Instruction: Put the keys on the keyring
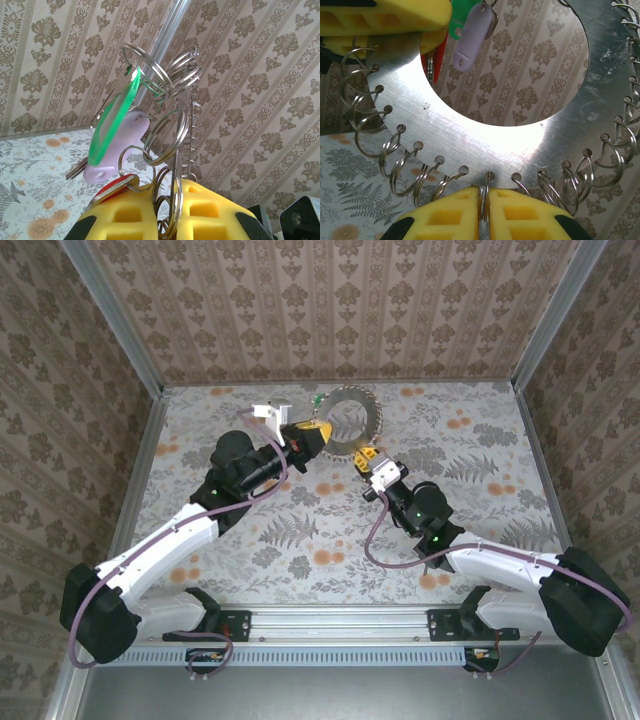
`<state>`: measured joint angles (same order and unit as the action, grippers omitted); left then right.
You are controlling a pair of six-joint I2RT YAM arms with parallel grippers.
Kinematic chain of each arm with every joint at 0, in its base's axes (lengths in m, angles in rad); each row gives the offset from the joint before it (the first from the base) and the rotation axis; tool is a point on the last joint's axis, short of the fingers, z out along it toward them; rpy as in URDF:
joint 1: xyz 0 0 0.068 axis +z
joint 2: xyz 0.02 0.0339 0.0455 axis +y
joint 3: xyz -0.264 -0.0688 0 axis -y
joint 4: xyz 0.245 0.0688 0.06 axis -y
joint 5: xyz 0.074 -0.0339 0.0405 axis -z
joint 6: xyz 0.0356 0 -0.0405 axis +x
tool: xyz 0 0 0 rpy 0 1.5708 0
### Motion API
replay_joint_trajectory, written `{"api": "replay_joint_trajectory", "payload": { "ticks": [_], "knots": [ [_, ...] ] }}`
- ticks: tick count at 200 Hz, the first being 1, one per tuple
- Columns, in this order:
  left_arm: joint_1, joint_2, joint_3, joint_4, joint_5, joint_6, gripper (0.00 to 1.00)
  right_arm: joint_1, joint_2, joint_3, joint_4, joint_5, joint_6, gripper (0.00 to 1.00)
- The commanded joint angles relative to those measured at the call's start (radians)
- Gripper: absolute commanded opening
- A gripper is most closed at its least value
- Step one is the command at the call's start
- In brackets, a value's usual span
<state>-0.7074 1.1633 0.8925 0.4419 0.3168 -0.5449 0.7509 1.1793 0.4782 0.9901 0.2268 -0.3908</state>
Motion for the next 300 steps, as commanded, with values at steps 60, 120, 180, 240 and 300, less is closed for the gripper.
{"api": "replay_joint_trajectory", "payload": {
  "ticks": [60,120,180,240,300],
  "knots": [
    [-0.007,-0.014,0.046,0.054,0.005,0.013,0.0,0.005,0.013,0.006,0.042,0.046,-0.014,0.17],
    [-0.007,-0.015,0.047,0.052,0.002,0.014,0.0,0.004,0.017,0.001,0.044,0.05,-0.029,0.13],
    [0.0,-0.014,0.048,-0.015,-0.089,-0.026,0.0,0.0,0.002,0.01,0.019,0.018,-0.012,0.0],
    [0.086,-0.013,-0.054,-0.034,-0.15,-0.303,0.0,-0.055,-0.056,0.028,-0.051,-0.077,0.124,0.0],
    [0.114,-0.003,-0.133,-0.051,-0.118,-0.518,0.07,-0.094,-0.036,0.056,-0.093,-0.167,0.191,0.0]
  ]
}}
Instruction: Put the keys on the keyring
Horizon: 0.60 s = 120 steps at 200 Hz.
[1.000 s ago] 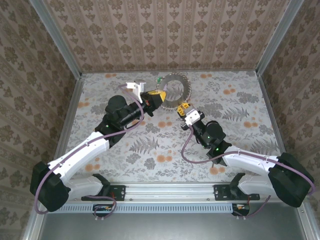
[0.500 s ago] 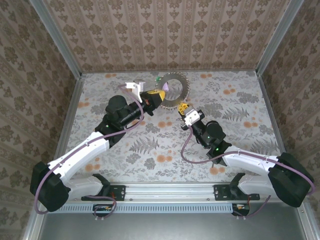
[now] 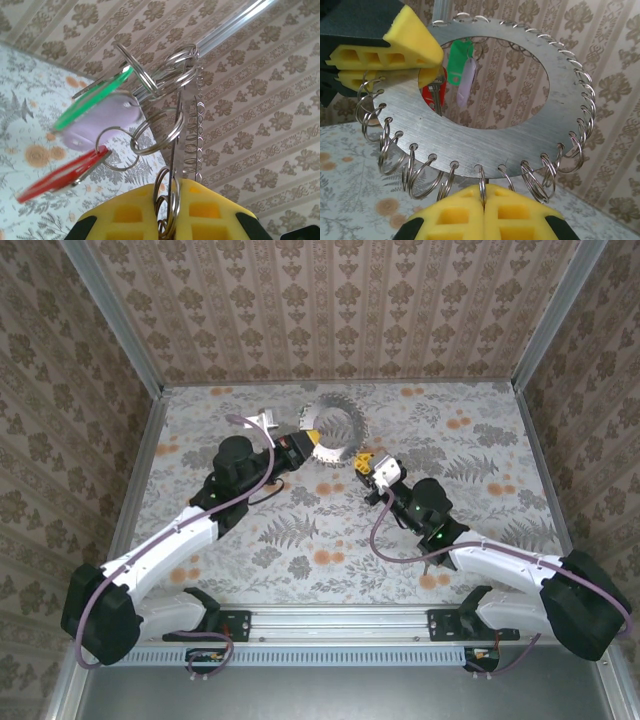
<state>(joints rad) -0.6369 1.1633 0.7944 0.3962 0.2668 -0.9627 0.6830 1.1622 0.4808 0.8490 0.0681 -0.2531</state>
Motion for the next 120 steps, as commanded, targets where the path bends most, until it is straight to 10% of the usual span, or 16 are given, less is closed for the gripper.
{"api": "replay_joint_trajectory", "payload": {
  "ticks": [1,120],
  "knots": [
    [0.043,-0.003,-0.036,-0.004,-0.066,-0.104,0.07,-0.026,-0.018,0.054,0.048,-0.009,0.053,0.0],
    [0.043,0.03,-0.108,0.243,-0.004,-0.196,0.0,0.002,0.027,0.148,-0.174,0.176,-0.069,0.0]
  ]
}}
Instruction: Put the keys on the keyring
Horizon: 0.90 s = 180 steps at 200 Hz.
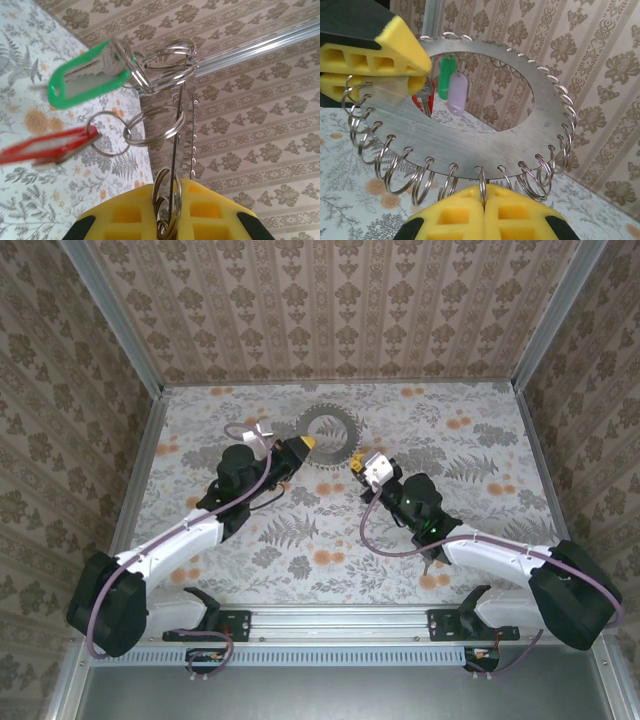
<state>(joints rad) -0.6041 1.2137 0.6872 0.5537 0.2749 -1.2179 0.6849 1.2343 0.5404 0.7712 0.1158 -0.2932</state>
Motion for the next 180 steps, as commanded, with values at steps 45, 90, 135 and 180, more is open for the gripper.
{"api": "replay_joint_trajectory", "payload": {
  "ticks": [45,90,135,180],
  "knots": [
    [0.0,-0.008,0.036,0.092,0.017,0.123,0.0,0.007,-0.067,0.143,-0.256,0.13,-0.061,0.0],
    [-0.019,0.006,0.043,0.091,0.022,0.127,0.0,0.006,-0.058,0.121,-0.114,0.165,-0.017,0.0],
    [-0.026,0.017,0.061,0.167,0.074,0.17,0.0,-0.003,-0.023,0.196,-0.236,0.16,0.098,0.0],
    [-0.017,-0.032,0.122,0.091,0.117,0.364,0.0,-0.016,-0.076,0.225,-0.481,0.054,0.098,0.0]
  ]
}}
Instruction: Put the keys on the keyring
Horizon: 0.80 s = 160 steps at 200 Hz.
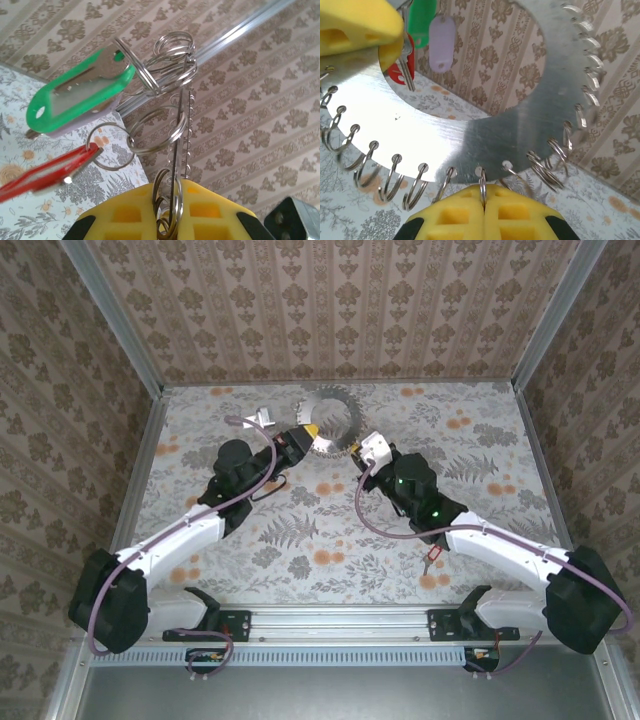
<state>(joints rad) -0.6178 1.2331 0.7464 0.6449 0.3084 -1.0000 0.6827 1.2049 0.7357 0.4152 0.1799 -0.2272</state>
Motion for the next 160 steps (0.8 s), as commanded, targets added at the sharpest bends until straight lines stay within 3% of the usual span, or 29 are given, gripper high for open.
{"api": "replay_joint_trajectory", "payload": {
  "ticks": [1,22,48,88,130,160],
  "knots": [
    [-0.004,-0.052,0.063,-0.001,0.085,0.15,0.0,-0.014,-0.047,0.03,-0.125,-0.01,0.032,0.0],
    [-0.003,-0.067,0.093,-0.053,0.088,0.202,0.0,-0.014,-0.048,0.045,-0.191,0.031,0.016,0.0],
    [-0.001,-0.07,0.086,-0.082,0.063,0.185,0.0,-0.014,-0.068,-0.014,-0.015,0.033,0.019,0.0],
    [0.008,-0.08,0.015,-0.114,-0.071,0.036,0.0,-0.014,-0.067,-0.065,0.193,0.021,0.034,0.0],
    [0.02,-0.06,0.017,-0.155,-0.063,-0.06,0.0,-0.014,-0.038,-0.076,0.284,-0.056,0.023,0.0],
    [0.024,-0.041,0.029,-0.191,-0.034,-0.125,0.02,-0.015,-0.003,-0.097,0.382,-0.037,0.02,0.0]
  ]
}}
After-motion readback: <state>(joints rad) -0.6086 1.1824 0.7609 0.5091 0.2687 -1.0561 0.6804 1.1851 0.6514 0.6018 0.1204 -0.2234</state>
